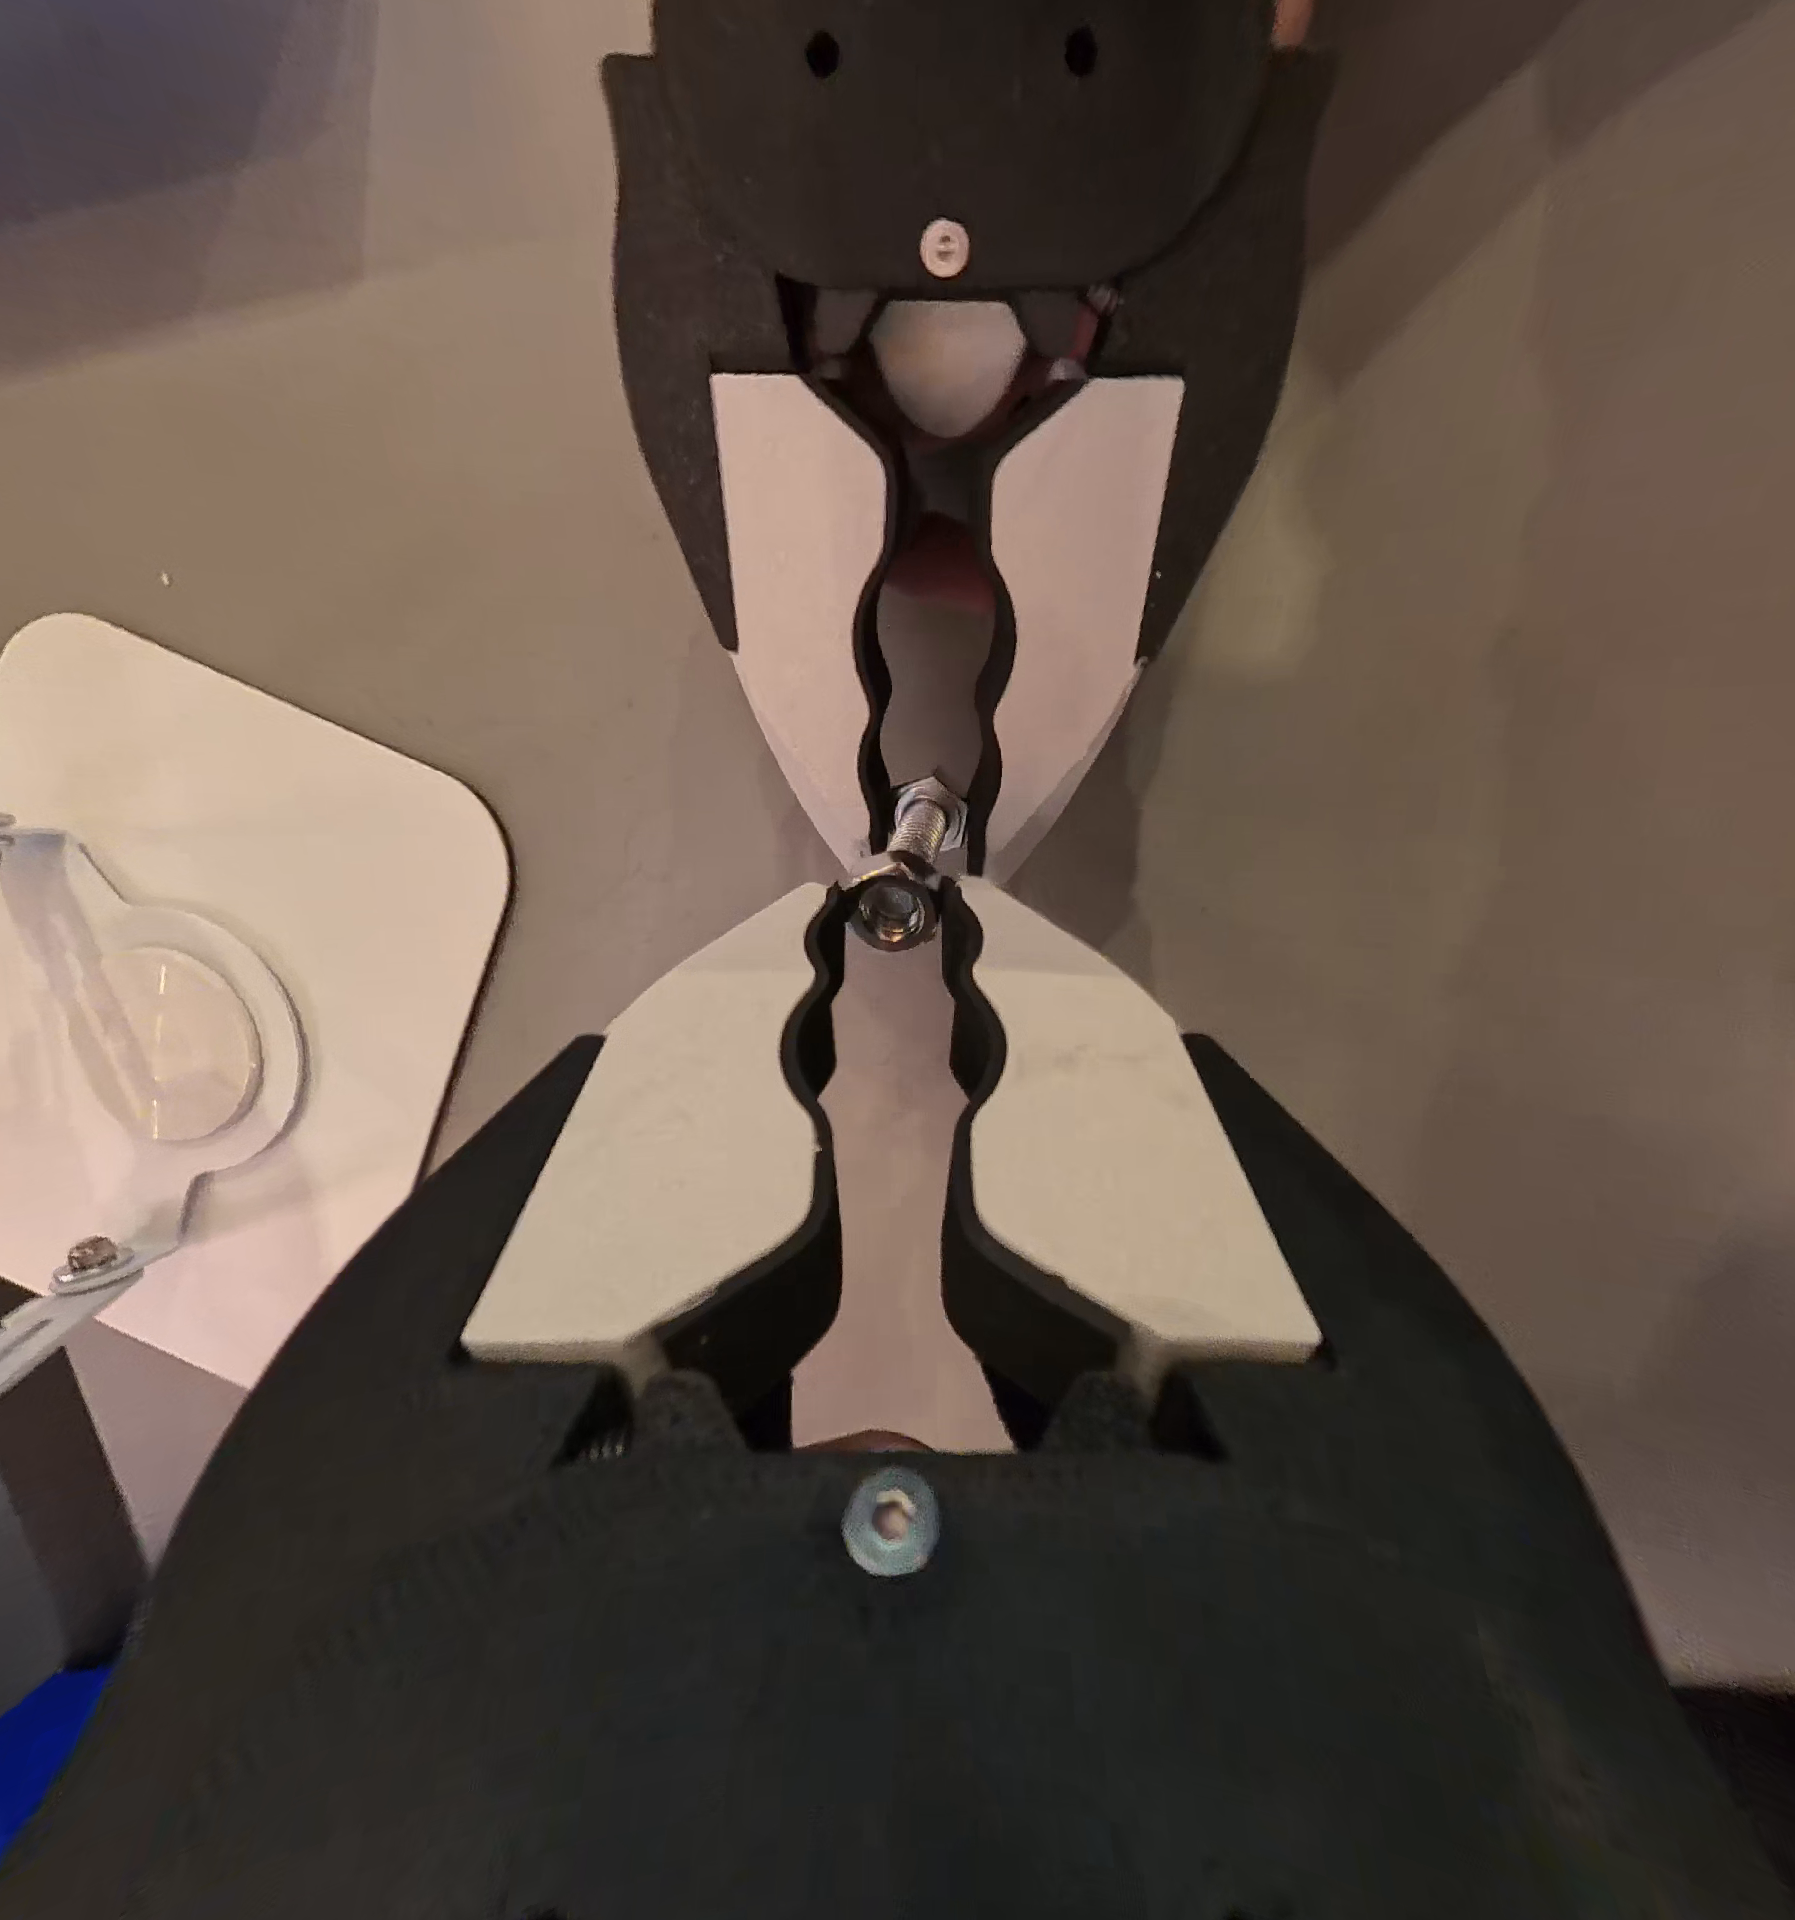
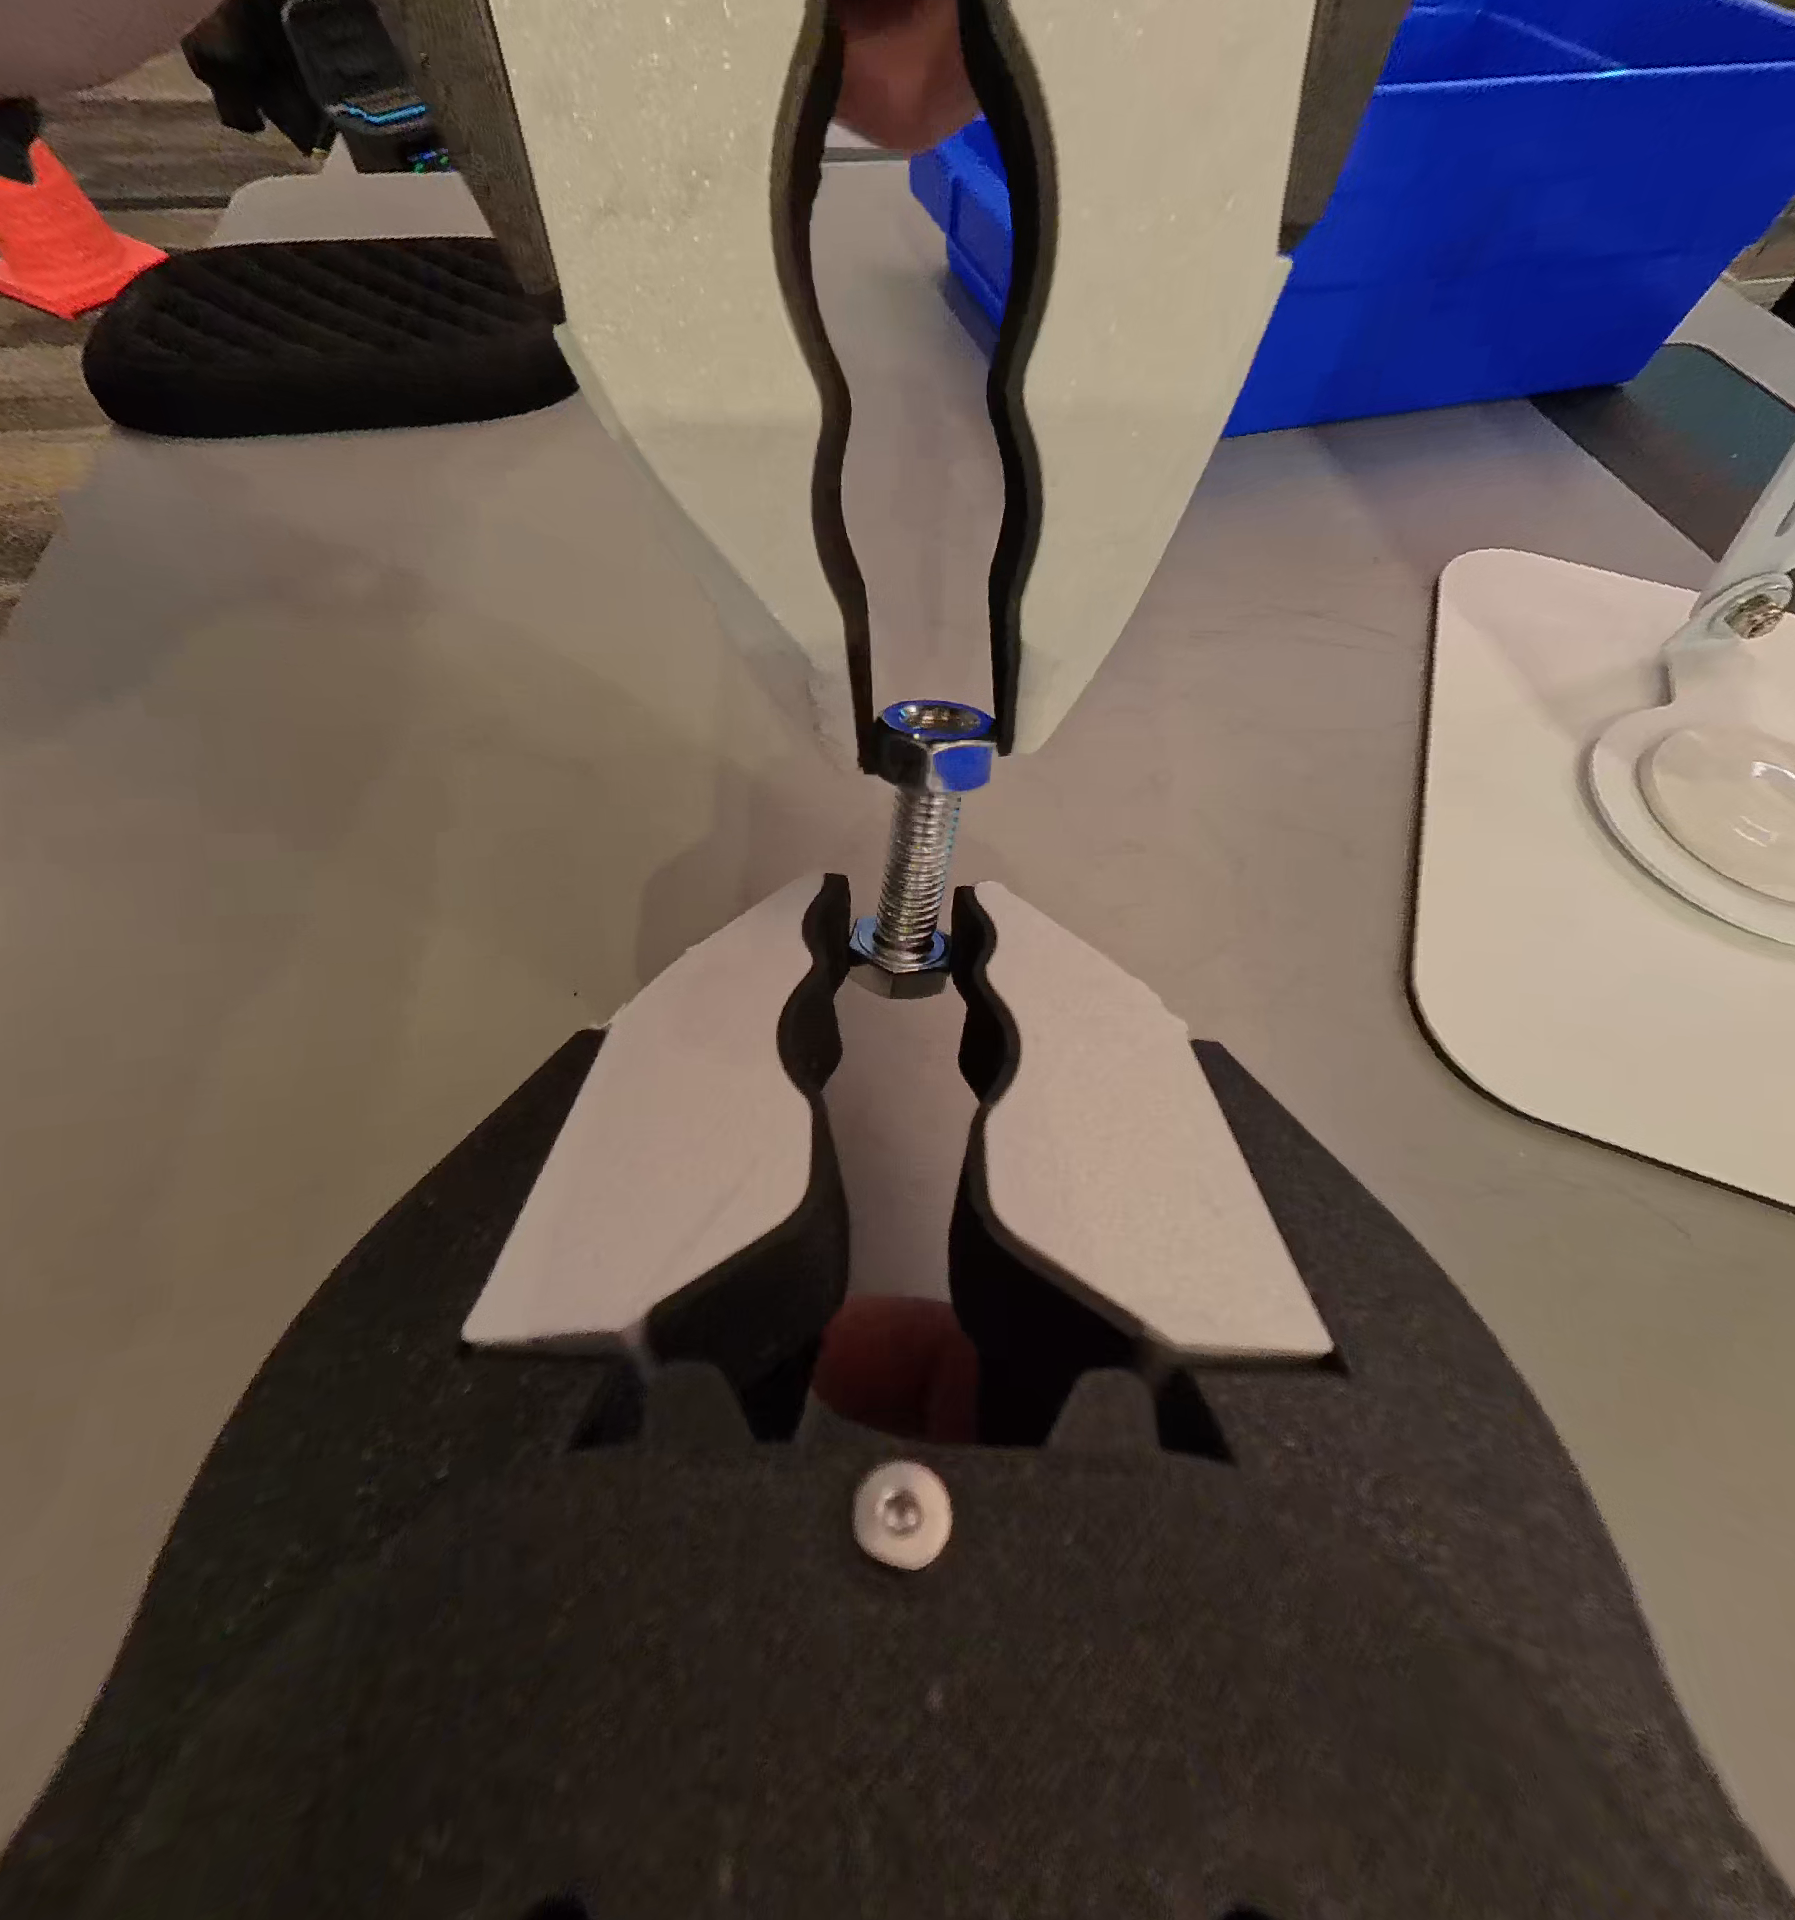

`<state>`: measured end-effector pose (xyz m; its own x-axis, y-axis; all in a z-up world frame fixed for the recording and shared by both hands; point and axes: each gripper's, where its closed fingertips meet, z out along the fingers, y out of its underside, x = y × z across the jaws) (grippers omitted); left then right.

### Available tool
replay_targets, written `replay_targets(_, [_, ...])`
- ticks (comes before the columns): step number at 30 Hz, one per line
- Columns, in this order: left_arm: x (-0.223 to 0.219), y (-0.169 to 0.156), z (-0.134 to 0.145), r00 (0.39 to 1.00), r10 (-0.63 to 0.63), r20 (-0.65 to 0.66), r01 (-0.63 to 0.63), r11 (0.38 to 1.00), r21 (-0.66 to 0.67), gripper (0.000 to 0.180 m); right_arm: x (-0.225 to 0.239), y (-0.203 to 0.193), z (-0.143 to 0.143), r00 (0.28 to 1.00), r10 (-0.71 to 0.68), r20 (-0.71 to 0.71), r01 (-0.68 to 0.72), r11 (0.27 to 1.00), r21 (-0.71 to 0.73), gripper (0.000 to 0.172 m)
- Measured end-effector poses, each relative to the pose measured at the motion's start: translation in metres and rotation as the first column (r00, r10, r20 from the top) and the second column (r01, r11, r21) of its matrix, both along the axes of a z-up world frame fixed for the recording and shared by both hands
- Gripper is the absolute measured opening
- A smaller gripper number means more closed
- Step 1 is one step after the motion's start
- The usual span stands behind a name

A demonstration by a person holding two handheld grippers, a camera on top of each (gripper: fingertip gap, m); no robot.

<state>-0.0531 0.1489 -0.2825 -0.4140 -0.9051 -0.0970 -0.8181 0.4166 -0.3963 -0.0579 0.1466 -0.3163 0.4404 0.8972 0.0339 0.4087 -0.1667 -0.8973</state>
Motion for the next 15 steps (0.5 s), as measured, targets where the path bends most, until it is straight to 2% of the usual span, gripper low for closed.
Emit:
replay_targets(5, [0.0009,-0.0024,0.0009,0.997,-0.075,0.002,0.075,0.997,0.011,0.017,-0.0009,-0.0032,0.0012,0.999,0.029,-0.015,-0.029,0.999,-0.016,0.019])
replay_targets(15, [0.0033,-0.0043,0.0033,0.995,-0.09,0.035,0.09,0.996,-0.005,0.017,-0.001,-0.0044,0.0033,0.999,0.039,-0.028,-0.039,0.999,-0.012,0.019])
